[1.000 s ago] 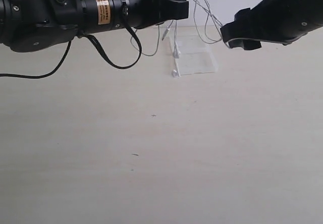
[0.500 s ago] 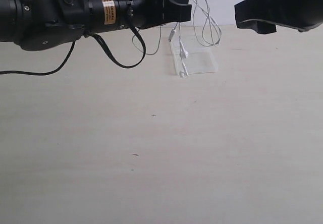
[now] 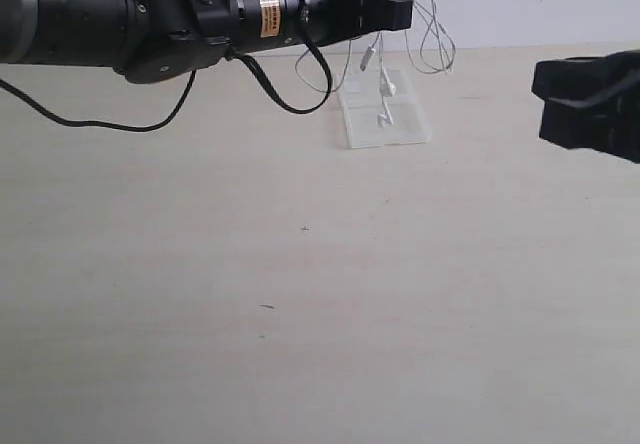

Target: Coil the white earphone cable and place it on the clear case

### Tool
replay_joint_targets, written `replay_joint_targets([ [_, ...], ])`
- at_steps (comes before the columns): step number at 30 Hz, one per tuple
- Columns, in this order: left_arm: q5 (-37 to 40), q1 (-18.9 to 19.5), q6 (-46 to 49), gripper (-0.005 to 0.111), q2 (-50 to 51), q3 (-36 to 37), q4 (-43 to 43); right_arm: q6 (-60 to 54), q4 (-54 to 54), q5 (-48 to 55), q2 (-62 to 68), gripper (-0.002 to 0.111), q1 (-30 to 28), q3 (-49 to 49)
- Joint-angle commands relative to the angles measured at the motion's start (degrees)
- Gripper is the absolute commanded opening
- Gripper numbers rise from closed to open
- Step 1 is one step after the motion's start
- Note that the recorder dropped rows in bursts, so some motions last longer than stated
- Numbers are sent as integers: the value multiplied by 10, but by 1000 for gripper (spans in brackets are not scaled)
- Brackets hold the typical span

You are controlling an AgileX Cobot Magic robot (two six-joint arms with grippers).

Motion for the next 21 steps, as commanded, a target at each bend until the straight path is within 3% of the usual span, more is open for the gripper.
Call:
replay_joint_targets([
  [1, 2, 2, -16, 0, 27, -33, -38, 11, 8, -72, -41, 22, -1, 64],
  [13, 15, -38, -4, 0, 92, -121, -76, 26, 8, -146, -70, 22, -1, 150],
  [21, 80, -70, 157, 0, 139, -209, -240, 26, 19, -149, -70, 22, -1, 173],
])
